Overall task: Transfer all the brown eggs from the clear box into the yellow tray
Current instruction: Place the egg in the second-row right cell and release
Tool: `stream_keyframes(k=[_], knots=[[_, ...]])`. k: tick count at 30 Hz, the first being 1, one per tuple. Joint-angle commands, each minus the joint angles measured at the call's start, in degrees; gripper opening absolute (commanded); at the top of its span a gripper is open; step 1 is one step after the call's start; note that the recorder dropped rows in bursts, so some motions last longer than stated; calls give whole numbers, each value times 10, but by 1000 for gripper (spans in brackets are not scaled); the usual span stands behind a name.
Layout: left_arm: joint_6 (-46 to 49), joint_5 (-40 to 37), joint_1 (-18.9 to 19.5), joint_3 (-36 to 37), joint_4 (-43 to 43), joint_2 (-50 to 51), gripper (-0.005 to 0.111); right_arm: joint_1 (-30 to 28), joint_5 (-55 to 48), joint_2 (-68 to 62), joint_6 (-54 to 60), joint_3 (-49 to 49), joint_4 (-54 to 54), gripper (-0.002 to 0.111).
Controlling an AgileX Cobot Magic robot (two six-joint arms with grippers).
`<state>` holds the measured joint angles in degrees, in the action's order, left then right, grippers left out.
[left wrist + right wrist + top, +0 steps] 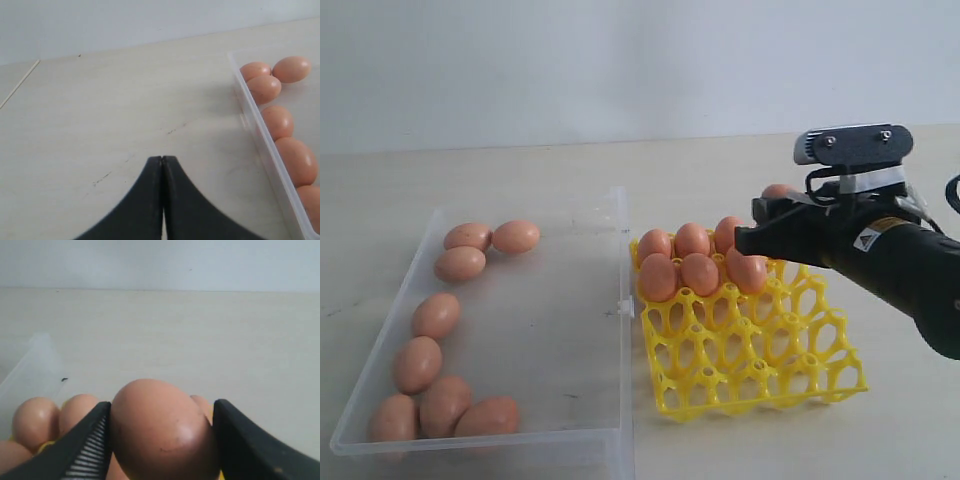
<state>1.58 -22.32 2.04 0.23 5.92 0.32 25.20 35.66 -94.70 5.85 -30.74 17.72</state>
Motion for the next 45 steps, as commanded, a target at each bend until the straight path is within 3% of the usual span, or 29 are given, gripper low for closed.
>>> stream_keyframes(k=[1, 17, 23, 33, 39, 45], knots=[[-3, 5, -4, -2, -1, -3, 0, -26, 23, 2, -32, 8, -9, 0], [-3, 5, -4, -2, -1, -3, 0, -38, 56, -77, -65, 4, -25, 0], [-3, 5, -4, -2, -1, -3, 0, -38, 42, -100, -66, -18, -78, 0], [-3, 5, -4, -2, -1, -3, 0, -38, 35, -101, -64, -23, -34, 0], [-3, 5, -4, -2, -1, -3, 0, -38, 28, -101, -62, -23, -33, 19], [-3, 5, -4, -2, -1, -3, 0, -38, 9, -101, -49, -23, -33, 59]])
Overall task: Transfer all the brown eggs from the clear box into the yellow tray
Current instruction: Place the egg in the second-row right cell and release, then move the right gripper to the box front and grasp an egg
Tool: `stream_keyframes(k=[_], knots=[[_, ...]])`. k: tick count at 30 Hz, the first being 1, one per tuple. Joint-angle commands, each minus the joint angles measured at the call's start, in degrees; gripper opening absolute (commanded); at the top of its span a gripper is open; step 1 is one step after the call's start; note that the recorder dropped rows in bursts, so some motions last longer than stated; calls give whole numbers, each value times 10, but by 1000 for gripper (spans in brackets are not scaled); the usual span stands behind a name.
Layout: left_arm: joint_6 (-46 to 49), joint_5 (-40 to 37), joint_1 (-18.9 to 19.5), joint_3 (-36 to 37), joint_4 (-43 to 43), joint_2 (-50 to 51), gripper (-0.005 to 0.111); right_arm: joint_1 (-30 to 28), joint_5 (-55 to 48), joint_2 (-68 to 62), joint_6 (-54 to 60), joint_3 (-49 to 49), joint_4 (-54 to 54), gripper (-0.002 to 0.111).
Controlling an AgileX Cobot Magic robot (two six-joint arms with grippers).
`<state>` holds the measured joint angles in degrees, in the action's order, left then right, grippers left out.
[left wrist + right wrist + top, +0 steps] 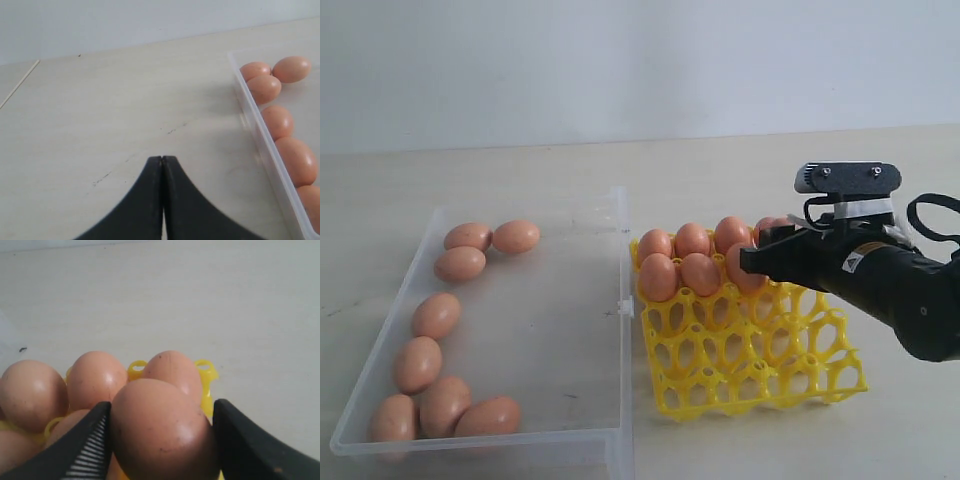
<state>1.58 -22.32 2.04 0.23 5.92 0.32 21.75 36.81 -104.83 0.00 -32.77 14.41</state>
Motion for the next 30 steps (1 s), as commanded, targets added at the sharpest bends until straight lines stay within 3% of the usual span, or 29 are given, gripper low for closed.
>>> stream_keyframes(k=[1, 3, 9, 11, 15, 18, 19, 21, 24, 26, 28, 30], knots=[[-3, 5, -4, -2, -1, -3, 0, -4, -3, 1, 10, -3, 0, 65], [-3, 5, -4, -2, -1, -3, 0, -4, -3, 9, 10, -3, 0, 70], [-3, 5, -4, -2, -1, -3, 0, -4, -11, 107, 67, -3, 13, 65], [-3, 5, -4, -2, -1, -3, 0, -4, -28, 151, 75, -3, 7, 57], [-3, 5, -4, -2, -1, -3, 0, 5, -171, 230, 68, -51, -80, 26], [-3, 5, -4, -2, -1, -3, 0, 49, -287, 245, 46, -113, -110, 1], [-3, 5, -4, -2, -1, -3, 0, 93, -361, 228, 45, -157, -114, 0], [-3, 5, -4, -2, -1, -3, 0, 164, -482, 177, 36, -228, -112, 0], [-3, 5, -4, -2, -1, -3, 0, 240, -553, 91, 27, -308, -90, 1], [-3, 5, -4, -2, -1, -3, 0, 269, -575, 35, 68, -354, -9, 14], [-3, 5, -4, -2, -1, -3, 0, 295, -622, -28, 125, -415, 55, 41], [-3, 5, -4, -2, -1, -3, 0, 306, -641, -74, 130, -463, 84, 59]])
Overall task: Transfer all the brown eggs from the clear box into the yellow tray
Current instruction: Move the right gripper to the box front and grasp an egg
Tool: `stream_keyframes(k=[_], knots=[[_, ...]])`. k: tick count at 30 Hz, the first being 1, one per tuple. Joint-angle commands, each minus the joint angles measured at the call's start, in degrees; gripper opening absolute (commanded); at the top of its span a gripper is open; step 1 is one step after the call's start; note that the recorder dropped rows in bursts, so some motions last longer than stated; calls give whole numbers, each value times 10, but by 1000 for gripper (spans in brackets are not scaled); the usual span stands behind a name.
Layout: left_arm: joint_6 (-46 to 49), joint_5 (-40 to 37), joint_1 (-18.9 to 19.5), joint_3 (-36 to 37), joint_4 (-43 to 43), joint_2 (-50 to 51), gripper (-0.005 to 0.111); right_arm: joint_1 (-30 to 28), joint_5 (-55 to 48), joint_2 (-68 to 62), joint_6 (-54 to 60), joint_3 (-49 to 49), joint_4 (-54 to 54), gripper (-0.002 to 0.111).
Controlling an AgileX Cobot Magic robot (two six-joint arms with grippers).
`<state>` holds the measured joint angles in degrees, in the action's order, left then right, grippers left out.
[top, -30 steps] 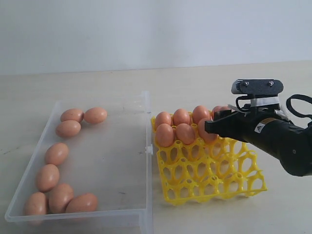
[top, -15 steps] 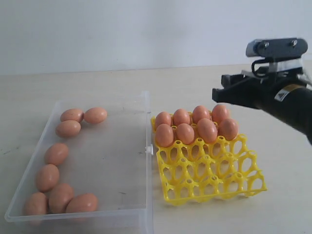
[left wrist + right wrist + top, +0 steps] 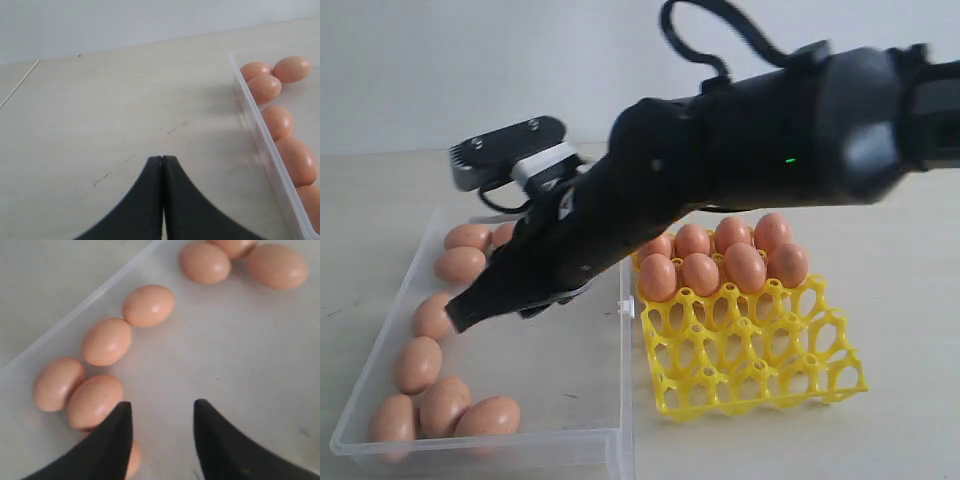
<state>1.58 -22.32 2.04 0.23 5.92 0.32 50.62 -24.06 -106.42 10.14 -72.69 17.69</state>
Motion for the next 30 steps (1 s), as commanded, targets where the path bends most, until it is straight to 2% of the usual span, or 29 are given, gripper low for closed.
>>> stream_keyframes(k=[1, 5, 12, 30], knots=[[-3, 5, -4, -2, -1, -3, 0, 21, -39, -74, 29, -81, 54, 61], [-3, 5, -4, -2, -1, -3, 0, 30, -72, -132, 28, -143, 68, 61], [-3, 5, -4, -2, -1, -3, 0, 34, -123, -177, 27, -191, 83, 61], [-3, 5, -4, -2, -1, -3, 0, 46, -142, -210, 27, -192, 102, 61]])
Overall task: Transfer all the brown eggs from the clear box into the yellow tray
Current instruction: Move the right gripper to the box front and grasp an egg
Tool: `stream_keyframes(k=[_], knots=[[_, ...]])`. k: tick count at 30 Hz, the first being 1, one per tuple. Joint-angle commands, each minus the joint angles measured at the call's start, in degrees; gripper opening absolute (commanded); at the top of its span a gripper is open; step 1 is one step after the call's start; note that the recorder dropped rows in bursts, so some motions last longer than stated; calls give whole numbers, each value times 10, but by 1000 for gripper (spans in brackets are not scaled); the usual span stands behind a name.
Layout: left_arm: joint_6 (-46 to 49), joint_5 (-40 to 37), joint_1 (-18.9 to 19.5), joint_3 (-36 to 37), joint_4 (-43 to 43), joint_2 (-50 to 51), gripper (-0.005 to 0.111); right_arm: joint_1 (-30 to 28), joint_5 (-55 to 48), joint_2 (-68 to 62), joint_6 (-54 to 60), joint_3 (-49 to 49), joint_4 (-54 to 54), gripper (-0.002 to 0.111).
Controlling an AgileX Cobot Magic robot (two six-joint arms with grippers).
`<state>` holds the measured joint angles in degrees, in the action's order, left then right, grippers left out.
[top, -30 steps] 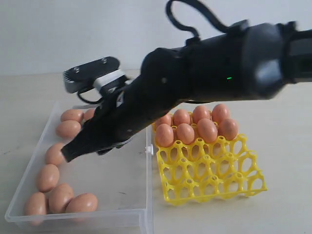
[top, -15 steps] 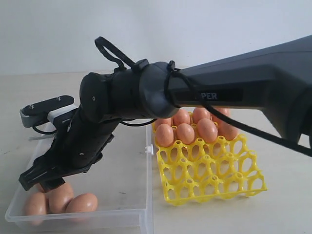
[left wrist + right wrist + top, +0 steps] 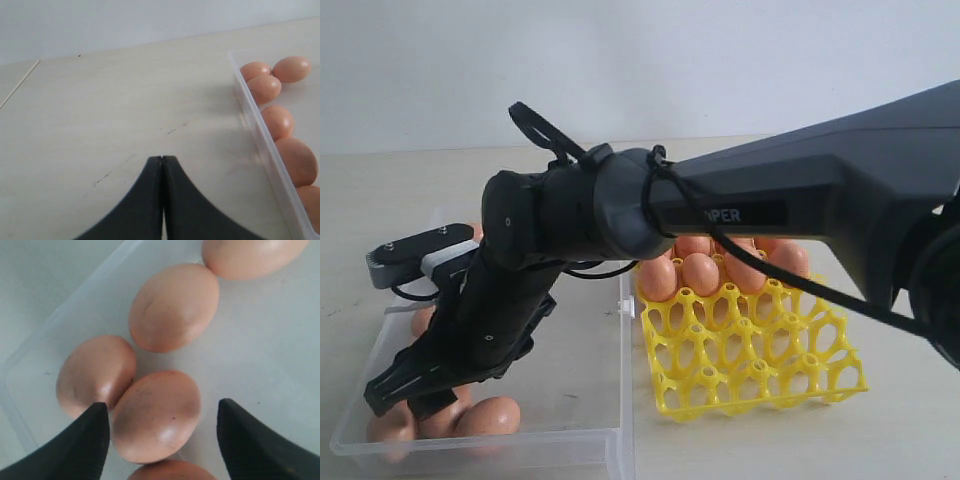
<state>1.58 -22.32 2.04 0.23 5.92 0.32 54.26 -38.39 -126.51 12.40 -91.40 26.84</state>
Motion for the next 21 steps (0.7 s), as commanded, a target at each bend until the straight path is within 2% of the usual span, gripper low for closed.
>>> stream_keyframes(k=[1, 5, 7, 9, 12, 13, 18, 21], knots=[[-3, 5, -4, -2, -1, -3, 0, 11, 2, -14, 6, -5, 15, 61], [-3, 5, -4, -2, -1, -3, 0, 16, 6, -28, 7, -5, 21, 61], [-3, 5, -4, -2, -1, -3, 0, 15, 13, -29, 7, -5, 18, 57], [-3, 5, -4, -2, -1, -3, 0, 15, 21, -28, 7, -5, 13, 42], [-3, 5, -4, -2, -1, -3, 0, 15, 40, -17, 7, -5, -3, 5], [-3, 5, -4, -2, -1, -3, 0, 14, 52, -10, 6, -3, -11, 1], [-3, 5, -4, -2, -1, -3, 0, 0, 151, 44, 6, 31, -66, 0], [-3, 5, -4, -2, -1, -3, 0, -8, 239, 90, 5, 89, -95, 0]])
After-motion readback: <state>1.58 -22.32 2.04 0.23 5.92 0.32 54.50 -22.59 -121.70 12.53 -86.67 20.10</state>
